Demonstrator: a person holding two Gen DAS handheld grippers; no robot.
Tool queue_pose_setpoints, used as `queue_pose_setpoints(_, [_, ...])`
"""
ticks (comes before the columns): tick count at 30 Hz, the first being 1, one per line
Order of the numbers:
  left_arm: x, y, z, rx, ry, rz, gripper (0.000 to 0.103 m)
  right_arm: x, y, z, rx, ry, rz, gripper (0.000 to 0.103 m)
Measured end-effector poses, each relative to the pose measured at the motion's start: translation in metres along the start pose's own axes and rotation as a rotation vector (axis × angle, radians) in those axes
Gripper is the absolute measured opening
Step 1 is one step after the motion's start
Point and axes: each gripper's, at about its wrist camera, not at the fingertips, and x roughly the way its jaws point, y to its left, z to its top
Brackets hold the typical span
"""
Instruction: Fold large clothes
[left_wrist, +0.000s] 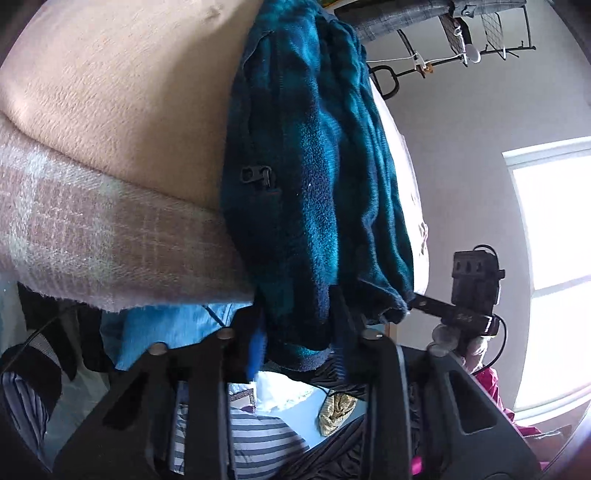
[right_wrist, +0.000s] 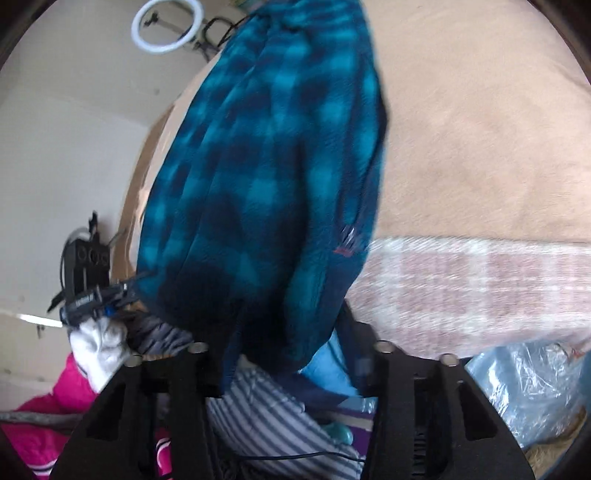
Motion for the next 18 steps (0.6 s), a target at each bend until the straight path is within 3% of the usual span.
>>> queue_pose_setpoints(2, [-0.005,-0.004,0.001,-0.008,-0.008,-0.027,0.02,0.006,0.006,-0.002,-0.019,0.011,-0.001,0.014])
queue_pose_setpoints(5, [-0.018,-0.013,0.001,-0.008,-0.039,-0.078,0.02,0.0,0.007,0.003,-0.012,-0.02,0.052,0.009])
queue_pose_setpoints(7, [-0.021,-0.018,-0.001,0.027,-0.048,-0.056,0.02,-0.015,0.006,0.002,0.005,-0.058,0.104,0.009])
queue_pose_setpoints(9, [-0.012,-0.015,-0.001,0.023,-0.021,-0.015,0.023,-0.027,0.005,0.0,0.002,-0.085,0.116,0.009])
queue_pose_setpoints(10, [-0.007,-0.012,0.0,0.007,-0.008,-0.004,0.035,-0.027,0.004,-0.001,-0.01,-0.088,0.102,0.009])
queue_pose_setpoints(11, [-0.003,-0.007,0.0,-0.022,0.003,-0.006,0.046,-0.025,0.003,-0.003,-0.015,-0.084,0.093,0.013])
queue_pose_setpoints(13, [0.004,0.0,0.001,-0.049,0.009,-0.019,0.049,-0.019,0.002,-0.003,-0.014,-0.058,0.08,0.018])
queue_pose_setpoints(14, [0.006,0.001,0.0,-0.046,0.011,-0.018,0.049,-0.013,0.001,-0.002,-0.013,-0.035,0.065,0.03])
queue_pose_setpoints(15, [0.007,-0.001,0.0,-0.033,0.011,-0.019,0.049,-0.011,-0.002,-0.002,-0.006,-0.019,0.066,0.036])
queue_pose_setpoints(16, [0.008,-0.002,0.0,-0.025,0.013,-0.019,0.048,-0.005,-0.004,-0.001,0.007,-0.007,0.071,0.036])
queue_pose_setpoints(17, [0.008,-0.004,0.0,-0.016,0.015,-0.018,0.032,-0.002,-0.005,-0.001,0.01,0.004,0.076,0.036])
queue_pose_setpoints(18, [0.008,-0.006,0.0,-0.012,0.017,-0.019,0.024,0.002,-0.005,0.0,0.01,0.019,0.084,0.034])
